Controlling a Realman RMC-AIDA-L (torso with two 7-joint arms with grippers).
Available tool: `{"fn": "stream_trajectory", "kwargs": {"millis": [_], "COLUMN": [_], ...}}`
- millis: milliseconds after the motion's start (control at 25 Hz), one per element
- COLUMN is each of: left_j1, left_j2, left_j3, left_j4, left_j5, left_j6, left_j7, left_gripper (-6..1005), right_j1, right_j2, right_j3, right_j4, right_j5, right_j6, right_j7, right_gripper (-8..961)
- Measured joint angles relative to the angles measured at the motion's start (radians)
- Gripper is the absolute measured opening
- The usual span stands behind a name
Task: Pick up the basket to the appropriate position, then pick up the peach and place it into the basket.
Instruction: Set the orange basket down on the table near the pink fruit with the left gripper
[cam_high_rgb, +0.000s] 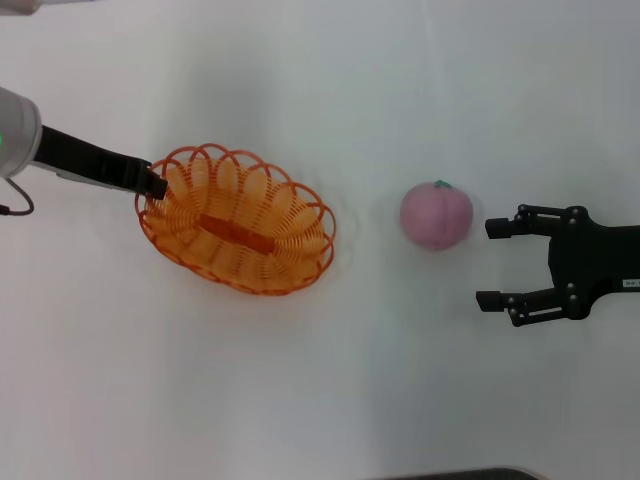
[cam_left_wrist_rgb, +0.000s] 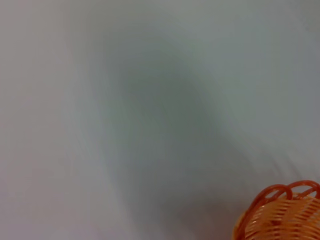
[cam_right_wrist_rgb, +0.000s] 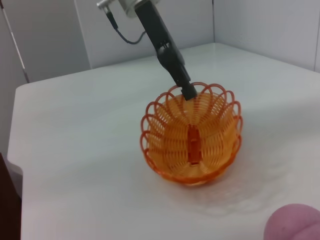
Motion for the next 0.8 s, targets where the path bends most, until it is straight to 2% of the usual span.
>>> {"fn": "stream_trajectory", "kwargs": {"millis": [280,520,800], "left_j1": [-0.013,0.027,0.094], "left_j2": [0.012,0.016,-0.006], "left_j3": [-0.123,-0.22,-0.24], "left_j4": [-0.003,-0.009,-0.003], "left_j5": [-0.027,-0.063,-0.122], "left_j6": [0.117,0.15,0.137], "left_j7": [-0.044,-0.079,-0.111], "left_gripper": [70,52,52], "right_j1": [0.005,0.009,0.009], "right_j2": [0.0,-0.002,-0.002], "right_j3": [0.004,0.01,0.02], "right_j4": [0.0,-0.003,-0.006], "right_j5": [0.0,0.0,0.0], "right_j6": [0.0,0.0,0.0], "right_j7": [0.009,0.029,0.039], "right_gripper": [947,947,948]}}
